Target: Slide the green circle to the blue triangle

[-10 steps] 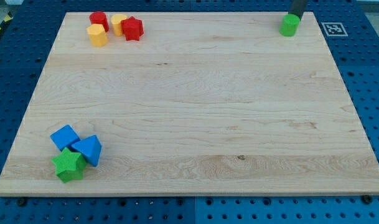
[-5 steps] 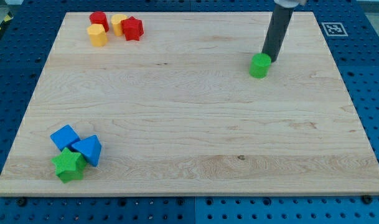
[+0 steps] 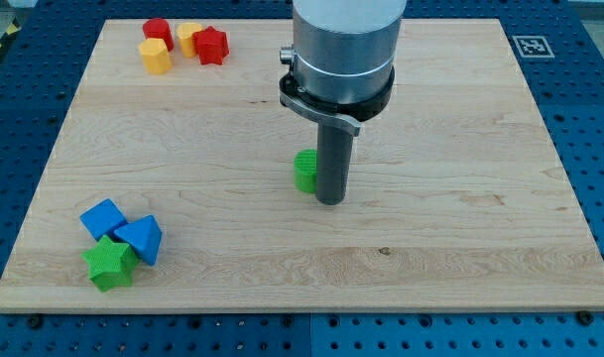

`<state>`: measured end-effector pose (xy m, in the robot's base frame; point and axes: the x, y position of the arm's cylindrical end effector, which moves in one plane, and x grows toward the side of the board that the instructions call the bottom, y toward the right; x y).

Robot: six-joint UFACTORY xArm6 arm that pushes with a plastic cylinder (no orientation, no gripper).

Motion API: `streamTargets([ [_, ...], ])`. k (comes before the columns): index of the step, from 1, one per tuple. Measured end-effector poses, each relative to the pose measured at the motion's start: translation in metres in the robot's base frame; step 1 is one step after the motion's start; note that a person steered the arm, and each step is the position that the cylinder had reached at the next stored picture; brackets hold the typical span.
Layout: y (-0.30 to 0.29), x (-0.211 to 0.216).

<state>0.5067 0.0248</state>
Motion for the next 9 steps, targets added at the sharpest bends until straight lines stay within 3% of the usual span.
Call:
streamTargets([
  [2, 0.065, -0.005],
  [3, 0.062, -0.020],
  [9, -0.085, -0.032],
])
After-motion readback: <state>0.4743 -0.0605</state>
